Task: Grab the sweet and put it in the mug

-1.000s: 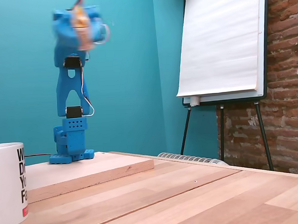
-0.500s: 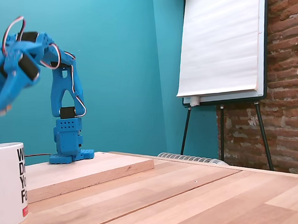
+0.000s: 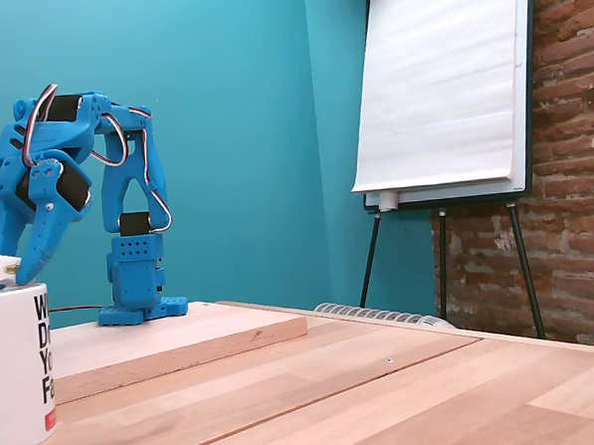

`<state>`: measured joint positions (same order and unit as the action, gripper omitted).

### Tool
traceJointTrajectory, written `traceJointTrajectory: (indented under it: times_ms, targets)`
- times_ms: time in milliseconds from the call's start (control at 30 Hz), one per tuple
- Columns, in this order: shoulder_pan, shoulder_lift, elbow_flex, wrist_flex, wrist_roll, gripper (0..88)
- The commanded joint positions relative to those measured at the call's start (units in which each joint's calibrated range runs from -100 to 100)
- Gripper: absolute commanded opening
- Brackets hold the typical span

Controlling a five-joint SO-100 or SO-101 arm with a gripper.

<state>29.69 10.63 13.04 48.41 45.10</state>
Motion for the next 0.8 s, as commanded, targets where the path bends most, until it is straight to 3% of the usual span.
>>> traceJointTrajectory:
  times_ms: [0,167,300,533,667,767]
  targets:
    - [0.38,-4.69,-0.20,-0.59,0.10,16.7]
    - [0.30,-6.41,0.34,-0.19,0.10,28.7]
    - [-0.50,-11.83,1.41,0.22,0.05,29.0]
    - [-8.56,-28.44,13.99,0.14,-4.79,17.5]
    - [-16.40,-40.58,26.83,-0.03,-7.18,5.9]
    - [-22.43,-48.66,36.82,-0.03,-7.33,1.9]
